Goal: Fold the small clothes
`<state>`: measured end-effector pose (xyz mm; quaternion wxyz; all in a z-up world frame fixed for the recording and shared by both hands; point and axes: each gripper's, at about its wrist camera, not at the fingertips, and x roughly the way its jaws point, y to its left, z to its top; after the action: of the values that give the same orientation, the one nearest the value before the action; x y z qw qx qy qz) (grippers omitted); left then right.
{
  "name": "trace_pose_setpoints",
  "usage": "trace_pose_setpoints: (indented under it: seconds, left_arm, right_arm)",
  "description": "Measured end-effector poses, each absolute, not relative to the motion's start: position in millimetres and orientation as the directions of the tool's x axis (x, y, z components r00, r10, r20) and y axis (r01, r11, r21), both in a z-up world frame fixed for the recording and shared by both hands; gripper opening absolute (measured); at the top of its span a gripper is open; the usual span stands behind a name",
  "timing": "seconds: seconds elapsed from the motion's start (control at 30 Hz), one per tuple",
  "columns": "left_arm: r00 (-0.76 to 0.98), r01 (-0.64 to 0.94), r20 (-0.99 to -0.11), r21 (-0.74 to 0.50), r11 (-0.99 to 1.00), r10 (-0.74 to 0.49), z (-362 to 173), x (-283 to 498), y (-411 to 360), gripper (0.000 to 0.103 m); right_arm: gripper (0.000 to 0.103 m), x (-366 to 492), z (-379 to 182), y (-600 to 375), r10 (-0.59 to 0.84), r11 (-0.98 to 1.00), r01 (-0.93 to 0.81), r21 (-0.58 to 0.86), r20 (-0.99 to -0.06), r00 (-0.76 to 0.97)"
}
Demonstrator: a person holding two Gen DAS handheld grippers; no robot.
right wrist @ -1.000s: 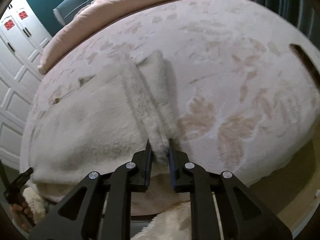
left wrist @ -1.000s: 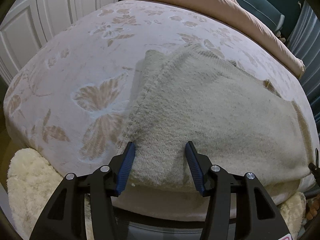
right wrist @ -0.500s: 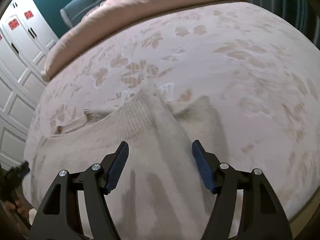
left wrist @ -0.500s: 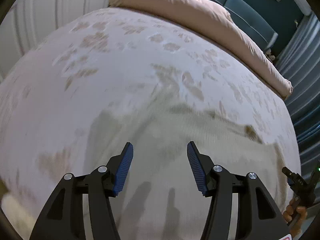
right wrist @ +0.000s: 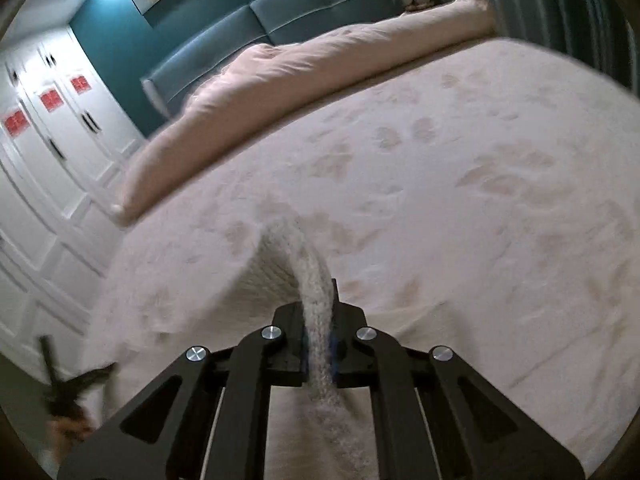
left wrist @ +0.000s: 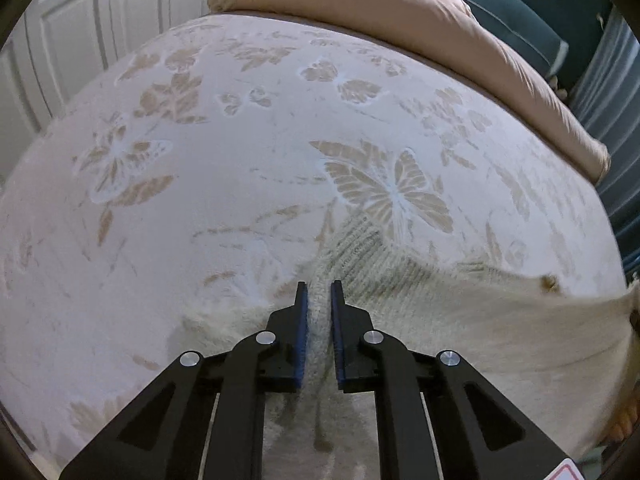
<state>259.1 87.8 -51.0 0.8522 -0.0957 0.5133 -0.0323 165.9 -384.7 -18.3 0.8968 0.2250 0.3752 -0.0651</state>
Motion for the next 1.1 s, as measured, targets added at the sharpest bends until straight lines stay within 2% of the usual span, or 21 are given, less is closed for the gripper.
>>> trace_pose_setpoints:
  seconds: [0.1, 0.3, 0.43, 0.57, 0.7, 0.77, 0.83, 0.97, 1.03, 1.07, 1.1]
  left_arm:
    - [0.459, -0.045, -0.877, -0.185, 0.982, -0.144, -58.1, 262.1, 84.4, 0.008]
    - [0.453, -0.048, -0.881, -0.182, 0.982, -0.141, -61.0, 262.1, 86.0, 0.009]
    - [0.460, -0.040, -0.880, -0.155, 0.987, -0.120, -56.7, 258.8, 82.3, 0.009]
    - [0.504, -0.019, -0.850, -0.190, 0.982, -0.154, -28.1, 232.3, 77.0, 0.010]
    - [0.538, 0.129, -0.797, -0.243, 0.961, -0.274, 11.2, 167.0, 38.1, 0.011]
    - [0.504, 0.194, -0.802, -0.256, 0.947, -0.320, 9.3, 142.1, 16.7, 0.012]
    - [0.449, 0.217, -0.838, -0.235, 0.947, -0.311, -10.0, 124.9, 3.3, 0.017]
    - [0.405, 0.121, -0.897, -0.137, 0.983, -0.175, -47.9, 108.4, 40.1, 0.017]
    - [0.410, 0.063, -0.899, -0.142, 0.988, -0.155, -51.3, 104.6, 72.3, 0.012]
    - [0.411, 0.028, -0.899, -0.155, 0.987, -0.153, -52.2, 103.7, 91.3, 0.008]
    - [0.416, -0.021, -0.898, -0.167, 0.986, -0.143, -53.8, 102.4, 112.1, 0.007]
  right_arm:
    - [0.006, 186.6, -80.2, -397.8, 0.053, 0.879, 0.378, 0.291, -0.847, 0.530]
    - [0.013, 167.7, -51.1, -389.9, 0.081, 0.852, 0.360, 0.381, -0.773, 0.629]
    - [0.025, 143.0, -15.2, -373.7, 0.039, 0.871, 0.332, 0.362, -0.725, 0.688]
    - [0.025, 116.1, 2.6, -315.4, 0.129, 0.911, 0.202, 0.359, -0.714, 0.688]
    - [0.025, 97.3, -12.5, -217.3, 0.303, 0.929, -0.007, 0.371, -0.747, 0.591]
    - [0.024, 90.4, -27.0, -179.5, 0.369, 0.917, -0.076, 0.392, -0.759, 0.536]
    - [0.024, 80.9, -45.9, -148.3, 0.403, 0.910, -0.114, 0.398, -0.785, 0.471]
    - [0.021, 57.0, -59.6, -171.6, 0.261, 0.961, -0.045, 0.272, -0.843, 0.470]
    - [0.022, 40.6, -65.4, -220.9, 0.147, 0.972, 0.094, 0.214, -0.873, 0.466]
    - [0.017, 28.1, -69.5, -256.4, 0.075, 0.965, 0.192, 0.179, -0.888, 0.454]
    - [0.013, 19.4, -69.9, -277.1, 0.062, 0.953, 0.239, 0.187, -0.891, 0.450]
